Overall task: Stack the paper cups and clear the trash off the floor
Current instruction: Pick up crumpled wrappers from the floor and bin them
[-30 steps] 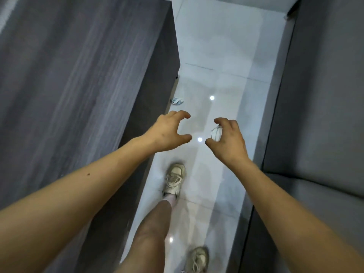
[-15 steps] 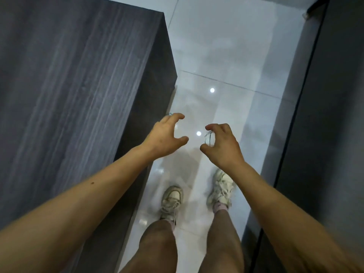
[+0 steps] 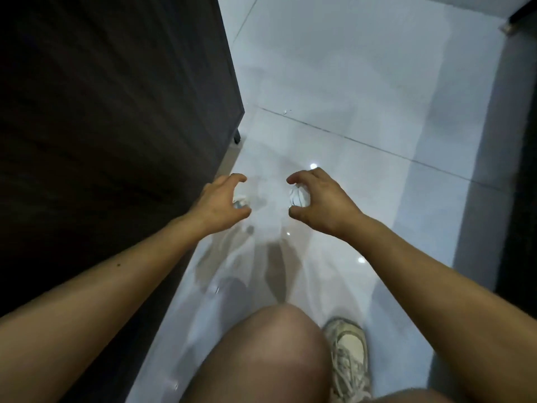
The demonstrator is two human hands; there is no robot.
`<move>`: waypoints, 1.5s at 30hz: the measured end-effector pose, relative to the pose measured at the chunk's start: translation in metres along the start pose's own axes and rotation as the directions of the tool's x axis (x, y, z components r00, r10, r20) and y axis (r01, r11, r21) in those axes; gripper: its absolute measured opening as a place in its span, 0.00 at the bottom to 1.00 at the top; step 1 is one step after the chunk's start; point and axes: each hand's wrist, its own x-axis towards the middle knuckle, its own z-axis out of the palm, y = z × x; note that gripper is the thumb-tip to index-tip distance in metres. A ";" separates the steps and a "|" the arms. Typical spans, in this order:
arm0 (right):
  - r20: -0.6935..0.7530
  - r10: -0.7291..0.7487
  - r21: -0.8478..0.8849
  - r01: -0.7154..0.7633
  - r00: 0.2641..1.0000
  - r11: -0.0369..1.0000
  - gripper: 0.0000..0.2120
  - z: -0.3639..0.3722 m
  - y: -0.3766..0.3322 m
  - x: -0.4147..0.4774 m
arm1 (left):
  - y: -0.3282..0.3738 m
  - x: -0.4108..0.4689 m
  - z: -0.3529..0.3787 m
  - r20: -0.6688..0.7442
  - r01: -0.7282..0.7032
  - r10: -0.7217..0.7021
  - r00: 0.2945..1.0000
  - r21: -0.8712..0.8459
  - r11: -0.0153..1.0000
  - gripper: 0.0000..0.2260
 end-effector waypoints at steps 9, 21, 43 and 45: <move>-0.023 -0.086 -0.034 0.085 0.996 0.996 0.23 0.049 0.057 0.059 | -0.039 0.066 0.065 -0.024 0.024 -0.022 0.999 0.083 0.996 0.30; 0.014 -0.033 -0.068 0.034 0.999 0.997 0.24 0.074 0.079 0.070 | -0.075 0.075 0.097 0.003 0.018 -0.019 1.000 0.147 0.989 0.10; 0.057 -0.031 -0.056 0.034 0.998 0.998 0.23 0.092 0.083 0.067 | -0.071 0.072 0.117 -0.042 -0.187 0.191 0.981 0.096 0.978 0.23; 0.065 -0.024 -0.059 0.028 0.998 0.998 0.23 0.094 0.084 0.068 | -0.073 0.074 0.117 -0.051 -0.180 0.186 0.981 0.104 0.978 0.23</move>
